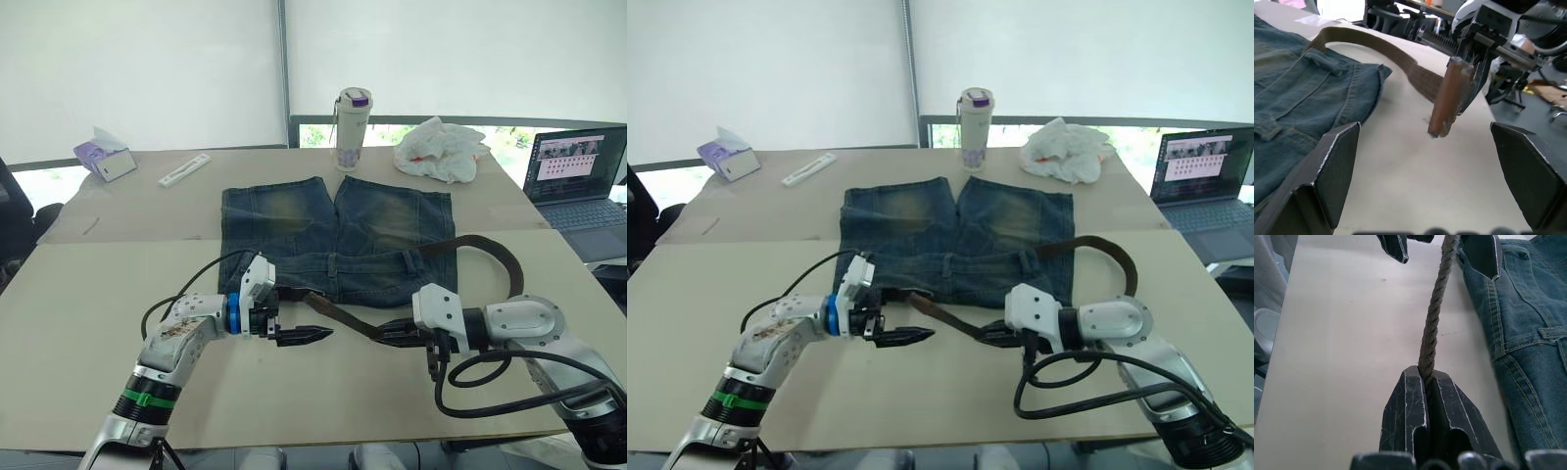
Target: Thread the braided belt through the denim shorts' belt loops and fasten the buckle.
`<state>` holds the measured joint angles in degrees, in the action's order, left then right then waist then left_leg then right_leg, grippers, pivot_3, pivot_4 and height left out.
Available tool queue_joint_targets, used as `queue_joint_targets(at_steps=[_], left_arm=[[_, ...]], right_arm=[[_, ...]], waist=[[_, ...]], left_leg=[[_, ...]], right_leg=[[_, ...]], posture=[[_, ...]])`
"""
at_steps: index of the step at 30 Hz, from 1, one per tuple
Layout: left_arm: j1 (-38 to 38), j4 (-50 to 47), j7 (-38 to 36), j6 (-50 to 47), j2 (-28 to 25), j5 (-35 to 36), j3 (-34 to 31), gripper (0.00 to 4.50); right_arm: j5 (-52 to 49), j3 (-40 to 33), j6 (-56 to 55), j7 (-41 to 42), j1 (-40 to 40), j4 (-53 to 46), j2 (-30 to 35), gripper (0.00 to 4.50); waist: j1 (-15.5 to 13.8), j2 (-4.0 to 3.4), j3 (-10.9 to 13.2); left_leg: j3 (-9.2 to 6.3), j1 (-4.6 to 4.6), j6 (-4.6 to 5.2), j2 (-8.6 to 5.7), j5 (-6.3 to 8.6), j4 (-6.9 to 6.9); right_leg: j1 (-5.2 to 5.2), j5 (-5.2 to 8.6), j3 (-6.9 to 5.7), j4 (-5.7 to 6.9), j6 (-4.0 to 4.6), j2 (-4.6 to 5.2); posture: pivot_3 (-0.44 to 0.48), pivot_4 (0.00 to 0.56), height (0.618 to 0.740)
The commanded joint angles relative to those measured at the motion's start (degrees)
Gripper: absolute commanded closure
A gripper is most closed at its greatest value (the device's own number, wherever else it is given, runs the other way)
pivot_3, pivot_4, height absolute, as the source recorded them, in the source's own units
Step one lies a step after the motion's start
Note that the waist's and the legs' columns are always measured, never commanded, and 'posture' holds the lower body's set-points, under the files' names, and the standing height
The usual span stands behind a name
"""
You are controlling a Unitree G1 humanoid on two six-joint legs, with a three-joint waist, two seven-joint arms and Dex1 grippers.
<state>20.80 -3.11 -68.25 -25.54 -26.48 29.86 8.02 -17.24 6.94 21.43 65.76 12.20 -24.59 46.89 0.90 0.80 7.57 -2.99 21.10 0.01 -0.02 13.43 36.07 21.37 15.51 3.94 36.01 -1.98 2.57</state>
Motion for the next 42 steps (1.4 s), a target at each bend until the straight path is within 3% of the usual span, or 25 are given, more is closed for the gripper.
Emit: queue_joint_targets(at_steps=[1,7,8,17,20,27,28,42], left_arm=[[1.19,-1.69,-1.41,-0.10,-0.06,1.16,0.32,1.30],[0.95,-1.97,-1.77,0.13,0.38,1.28,0.58,4.17],[0.95,-2.01,-1.64,0.11,0.50,1.31,0.58,4.43],[0.67,-3.99,-2.30,-4.63,0.45,5.41,-0.10,4.43],[0.52,-3.92,-3.33,-5.28,-0.79,5.92,-0.62,3.64],[0.57,-2.49,-5.72,-3.11,-1.29,5.77,-1.56,0.30],[0.81,-2.03,-5.39,-2.85,-1.09,5.27,-1.55,0.05],[1.75,-2.37,-4.99,-3.69,0.46,6.82,-1.81,0.05]], right_arm=[[-2.31,-1.58,-0.47,0.12,0.66,-2.78,0.21,4.50],[-2.91,-1.62,-0.41,0.19,0.25,-3.01,0.81,4.50],[-3.00,-1.58,-0.40,0.14,0.20,-2.97,0.86,4.50],[-3.30,-1.73,-0.63,0.15,-0.61,-2.54,1.47,4.50],[-3.74,-2.43,-0.61,0.22,-1.00,-2.45,1.66,4.50],[-4.19,-2.79,-0.57,0.47,-1.06,-2.37,1.53,4.50],[-4.33,-2.70,-0.59,0.59,-0.98,-2.51,1.45,4.50],[-4.00,-1.83,-1.48,1.06,-1.93,-2.10,2.30,4.50]], waist=[[0.01,0.00,0.00],[-0.04,0.00,0.00],[-0.05,0.00,0.00],[-0.03,0.00,0.00],[0.01,0.00,0.00],[-0.03,0.00,0.00],[-0.03,0.00,0.00],[-0.06,0.01,0.00]], left_leg=[[0.00,0.00,0.00,0.00,0.00,0.00],[0.00,0.00,0.00,-0.01,0.00,0.00],[0.00,0.00,0.00,-0.01,0.00,0.00],[-0.01,0.00,0.00,0.00,0.00,0.00],[0.00,0.00,0.00,0.00,0.00,0.00],[0.00,0.00,0.00,-0.01,0.00,0.00],[0.01,0.00,0.00,-0.01,0.00,0.00],[0.00,0.01,0.00,-0.01,0.00,0.00]], right_leg=[[0.00,0.00,0.00,0.01,0.00,0.00],[0.00,0.00,0.00,-0.01,0.00,0.01],[0.00,0.00,0.00,0.00,0.00,0.01],[0.00,0.00,0.00,-0.01,0.00,0.01],[0.00,0.01,0.00,0.00,-0.01,0.00],[0.00,0.01,0.00,-0.02,-0.01,0.00],[0.00,0.01,0.00,-0.02,-0.01,0.01],[0.00,0.01,0.00,-0.02,-0.01,0.02]], posture=[[0.000,0.150,0.740],[0.000,0.150,0.740],[0.000,0.150,0.740],[0.000,0.150,0.740],[0.000,0.150,0.740],[0.000,0.150,0.740],[0.000,0.150,0.740],[0.000,0.150,0.740]])
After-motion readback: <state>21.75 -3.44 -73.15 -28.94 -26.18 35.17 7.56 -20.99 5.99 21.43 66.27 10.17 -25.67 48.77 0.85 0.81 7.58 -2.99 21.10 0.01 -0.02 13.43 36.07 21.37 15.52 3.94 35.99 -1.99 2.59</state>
